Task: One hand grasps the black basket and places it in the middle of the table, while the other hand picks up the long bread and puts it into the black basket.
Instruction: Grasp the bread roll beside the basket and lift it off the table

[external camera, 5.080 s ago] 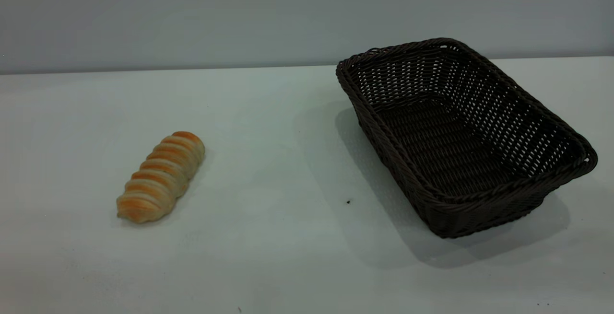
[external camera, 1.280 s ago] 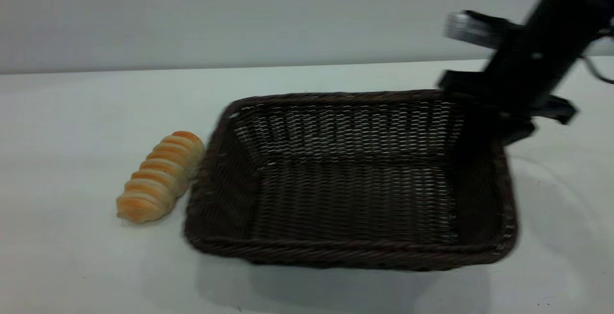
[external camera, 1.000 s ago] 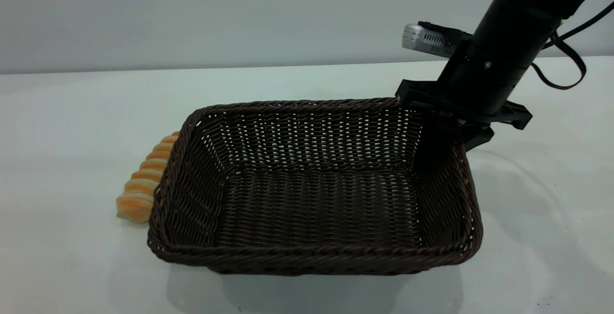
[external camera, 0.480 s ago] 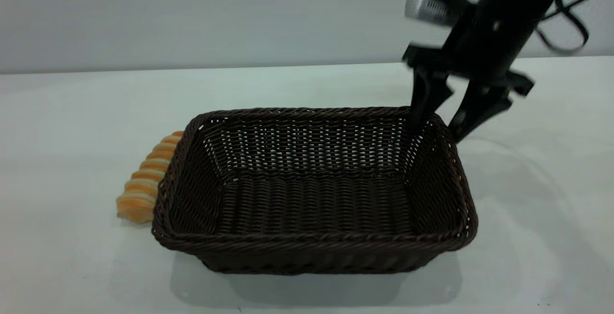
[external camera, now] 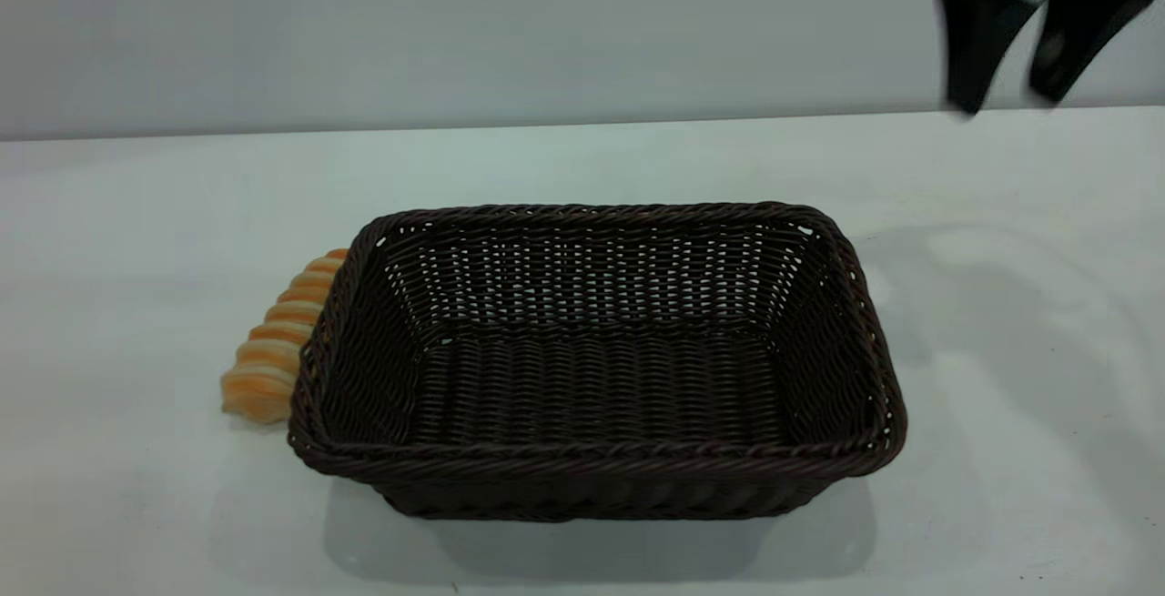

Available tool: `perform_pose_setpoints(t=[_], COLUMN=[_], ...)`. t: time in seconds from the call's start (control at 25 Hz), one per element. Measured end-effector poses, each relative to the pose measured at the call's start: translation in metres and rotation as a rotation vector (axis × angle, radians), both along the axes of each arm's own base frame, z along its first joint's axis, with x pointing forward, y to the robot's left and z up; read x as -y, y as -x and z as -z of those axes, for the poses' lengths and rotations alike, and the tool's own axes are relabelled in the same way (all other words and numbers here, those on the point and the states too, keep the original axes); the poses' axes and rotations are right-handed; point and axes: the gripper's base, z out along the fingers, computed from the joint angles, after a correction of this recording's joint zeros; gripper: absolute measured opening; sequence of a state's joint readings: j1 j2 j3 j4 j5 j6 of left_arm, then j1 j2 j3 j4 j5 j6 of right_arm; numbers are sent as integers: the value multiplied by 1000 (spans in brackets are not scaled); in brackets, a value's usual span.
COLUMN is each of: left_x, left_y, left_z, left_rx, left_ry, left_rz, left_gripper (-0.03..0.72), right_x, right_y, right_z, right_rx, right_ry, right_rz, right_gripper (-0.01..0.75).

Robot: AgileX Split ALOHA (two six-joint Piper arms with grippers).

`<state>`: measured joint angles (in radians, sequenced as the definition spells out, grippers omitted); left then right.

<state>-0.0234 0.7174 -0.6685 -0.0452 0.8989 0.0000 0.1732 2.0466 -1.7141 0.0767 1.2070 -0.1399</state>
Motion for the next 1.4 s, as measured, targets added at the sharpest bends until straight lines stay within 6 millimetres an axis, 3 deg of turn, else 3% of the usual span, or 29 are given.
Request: perform_pose_setpoints(t=[0.16, 0.32, 0.56, 0.76, 0.96, 1.16, 1.4], left_x=[1, 2, 9, 11, 12, 17, 30], left_y=[-34, -73, -135, -178, -210, -229, -241], left_z=[6, 24, 65, 102, 142, 188, 212], left_rx=[-90, -185, -236, -260, -319, -363, -324], left_ry=[-15, -17, 68, 99, 78, 95, 185], left_rz=[22, 24, -15, -44, -11, 83, 224], left_gripper=[500, 500, 499, 499, 499, 499, 499], right_x=[7, 12, 20, 25, 28, 28, 28], right_y=[19, 59, 118, 148, 161, 162, 162], right_z=[-44, -77, -102, -120, -129, -130, -130], right_rx=[95, 131, 162, 220, 248, 252, 252], right_ry=[14, -19, -46, -58, -63, -63, -63], right_rz=[24, 34, 35, 34, 33, 33, 33], right_gripper=[562, 562, 562, 562, 562, 562, 562])
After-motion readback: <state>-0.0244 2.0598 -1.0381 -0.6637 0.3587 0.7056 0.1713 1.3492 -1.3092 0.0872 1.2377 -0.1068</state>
